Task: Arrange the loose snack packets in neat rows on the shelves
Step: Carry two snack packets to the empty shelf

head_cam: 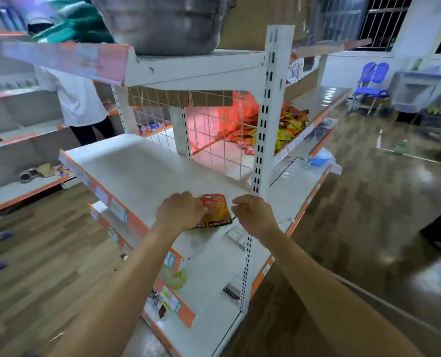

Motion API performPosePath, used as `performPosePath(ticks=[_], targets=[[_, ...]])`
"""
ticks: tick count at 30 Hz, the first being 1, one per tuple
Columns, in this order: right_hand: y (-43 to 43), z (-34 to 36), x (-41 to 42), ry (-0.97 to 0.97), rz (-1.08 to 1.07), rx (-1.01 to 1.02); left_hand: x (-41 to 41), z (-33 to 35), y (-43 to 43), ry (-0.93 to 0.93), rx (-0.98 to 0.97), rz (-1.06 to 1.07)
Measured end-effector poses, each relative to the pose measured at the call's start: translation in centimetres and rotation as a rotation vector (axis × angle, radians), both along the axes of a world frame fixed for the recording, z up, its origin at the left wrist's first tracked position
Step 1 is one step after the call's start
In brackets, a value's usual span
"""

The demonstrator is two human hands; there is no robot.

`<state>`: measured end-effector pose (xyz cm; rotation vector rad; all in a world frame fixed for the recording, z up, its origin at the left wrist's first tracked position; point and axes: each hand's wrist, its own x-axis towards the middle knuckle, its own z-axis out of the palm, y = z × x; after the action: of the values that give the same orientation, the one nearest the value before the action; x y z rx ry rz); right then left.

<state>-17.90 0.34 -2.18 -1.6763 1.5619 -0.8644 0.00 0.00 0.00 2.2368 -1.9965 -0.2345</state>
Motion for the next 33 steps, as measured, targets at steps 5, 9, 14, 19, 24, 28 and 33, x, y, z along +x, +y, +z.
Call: performPosePath(ticks=[5,9,14,19,24,28,33], targets=[[-3.0,-2.9,2.6,0.14,-0.123,0.095,0.2,-3.6,-1.7,-0.024,0.013,0.15],[-4.5,-4.4,4.4,0.151,-0.196,0.17,0.3,-4.9,-2.9,-0.027,-0.006,0.185],[-5.2,-5.3,5.3,0.098,-0.203,0.169,0.3,-5.6,-3.7,0.139,-0.032,0.156],[-5.1,-5.6,4.0,-0.118,-0.214,0.25,0.1,-6.2,-3.9,0.257,-0.093,0.117],[-4.1,-6.3,1.9,-0.308,-0.227,0.326,-1.2,-6.5,-3.2,0.414,-0.154,0.094],[-2.6,-6.6,-0.8,-0.403,-0.274,0.321,-3.8,-6.7,-2.3,0.49,-0.147,-0.003],[-0.4,-7.1,-4.7,-0.521,-0.363,0.246,-7.4,-6.6,-1.6,0.579,-0.235,-0.144]])
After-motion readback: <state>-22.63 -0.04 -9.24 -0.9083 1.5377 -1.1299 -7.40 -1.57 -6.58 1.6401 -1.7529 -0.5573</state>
